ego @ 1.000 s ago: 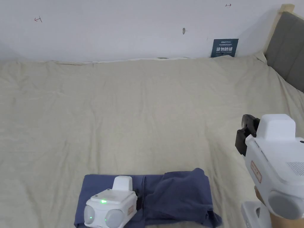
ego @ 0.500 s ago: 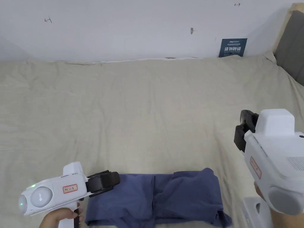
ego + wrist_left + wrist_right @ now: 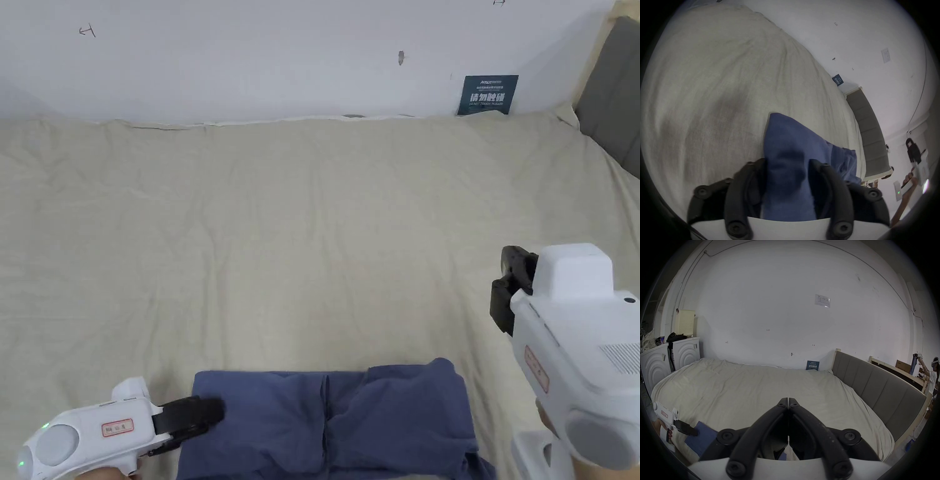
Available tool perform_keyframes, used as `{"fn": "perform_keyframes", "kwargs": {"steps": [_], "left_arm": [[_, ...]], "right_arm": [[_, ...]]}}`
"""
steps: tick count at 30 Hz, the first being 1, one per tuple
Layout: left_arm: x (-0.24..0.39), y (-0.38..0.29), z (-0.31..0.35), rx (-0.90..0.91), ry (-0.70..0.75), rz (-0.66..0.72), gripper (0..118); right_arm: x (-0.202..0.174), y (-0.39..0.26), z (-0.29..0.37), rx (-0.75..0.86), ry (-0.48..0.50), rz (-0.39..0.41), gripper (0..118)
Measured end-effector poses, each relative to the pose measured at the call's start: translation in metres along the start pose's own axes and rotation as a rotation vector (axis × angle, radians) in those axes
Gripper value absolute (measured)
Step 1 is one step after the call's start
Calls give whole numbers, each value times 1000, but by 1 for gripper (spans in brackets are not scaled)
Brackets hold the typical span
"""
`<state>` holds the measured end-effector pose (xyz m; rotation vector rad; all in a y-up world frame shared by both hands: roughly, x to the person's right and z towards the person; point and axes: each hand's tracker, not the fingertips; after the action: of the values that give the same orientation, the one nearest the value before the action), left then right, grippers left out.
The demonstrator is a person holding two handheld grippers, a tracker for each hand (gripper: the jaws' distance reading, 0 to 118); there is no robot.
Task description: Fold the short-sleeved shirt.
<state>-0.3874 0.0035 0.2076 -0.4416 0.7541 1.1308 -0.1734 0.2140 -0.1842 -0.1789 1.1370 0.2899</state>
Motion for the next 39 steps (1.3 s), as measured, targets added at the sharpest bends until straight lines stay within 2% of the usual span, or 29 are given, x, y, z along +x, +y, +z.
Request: {"fn": "perform_keyframes", "kwargs": {"steps": [1, 2, 3, 6, 13, 16, 18, 21, 24, 27, 28, 30, 34, 39], "left_arm": [[2, -2, 1, 5, 7, -10, 24], [3, -4, -1, 1, 11, -4, 17], [-14, 5, -6, -12, 8, 7, 16], [-12, 1, -5, 16, 5, 32, 11], [0, 8, 34, 78, 35, -51, 9], [-17, 20, 52, 133, 102, -117, 9], [-28, 27, 71, 151, 141, -107, 9], [-25, 32, 97, 184, 189, -73, 9], [2, 28, 110, 175, 274, -154, 9], [39, 30, 103, 124, 279, -157, 9], [52, 29, 100, 112, 273, -195, 9], [85, 25, 93, 105, 216, -294, 9], [126, 21, 61, 36, 82, -351, 9], [174, 0, -2, -75, 95, -448, 9]], "right_arm": [[0, 0, -1, -3, 0, 0, 2], [-1, -1, -1, -5, -1, 0, 2], [-1, -1, -1, -6, -1, 1, 2], [-3, -1, -3, -14, 6, 6, 2], [-3, 7, 0, 6, 17, 5, 2], [-3, 10, 3, 23, 24, 3, 2], [-4, 10, 4, 32, 35, -2, 2], [-4, 9, 6, 34, 47, -3, 2], [-3, 8, 8, 38, 55, -8, 2], [-1, 7, 8, 39, 61, -14, 2], [-1, 7, 8, 38, 62, -16, 2], [2, 6, 10, 37, 65, -26, 2], [7, 5, 14, 40, 55, -26, 2], [17, 2, 18, 37, 37, -39, 2]]}}
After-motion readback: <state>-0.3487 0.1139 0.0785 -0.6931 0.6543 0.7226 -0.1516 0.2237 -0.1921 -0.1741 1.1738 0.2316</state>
